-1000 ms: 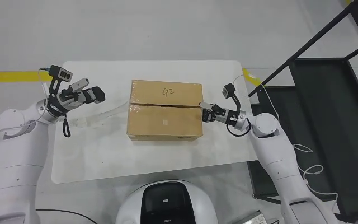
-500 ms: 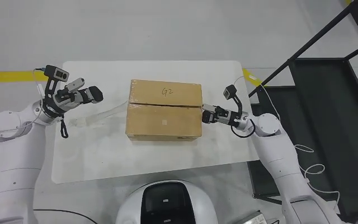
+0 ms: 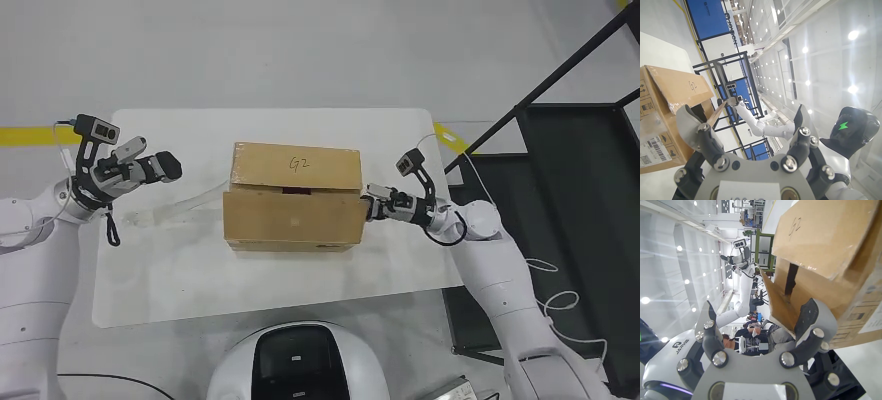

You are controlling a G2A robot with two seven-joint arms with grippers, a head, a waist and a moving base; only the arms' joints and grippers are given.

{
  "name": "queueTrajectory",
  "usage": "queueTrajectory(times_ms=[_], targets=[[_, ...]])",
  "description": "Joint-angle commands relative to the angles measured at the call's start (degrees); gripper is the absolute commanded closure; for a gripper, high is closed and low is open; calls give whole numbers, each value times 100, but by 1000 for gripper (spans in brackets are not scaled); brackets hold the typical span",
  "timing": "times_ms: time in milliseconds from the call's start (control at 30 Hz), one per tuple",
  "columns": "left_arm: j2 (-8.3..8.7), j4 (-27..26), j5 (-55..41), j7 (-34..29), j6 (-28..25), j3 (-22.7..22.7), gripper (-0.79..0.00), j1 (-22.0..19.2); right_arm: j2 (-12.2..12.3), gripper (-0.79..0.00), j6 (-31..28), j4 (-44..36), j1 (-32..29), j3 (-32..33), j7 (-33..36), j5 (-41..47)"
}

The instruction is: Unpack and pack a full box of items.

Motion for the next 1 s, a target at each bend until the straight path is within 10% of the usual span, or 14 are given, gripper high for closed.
queueTrajectory(times_ms=[0,433,967], targets=[[3,-29,-1,1,-3,7,-785,13,30,-785,98,-240,-132,54,166,53],[4,11,-13,-140,41,174,-785,-40,139,-785,757,-1975,-1491,-361,-46,-911],[-47,81,-11,-606,163,667,-785,-307,200,-785,1002,-2217,-1702,-604,-1767,-2798]])
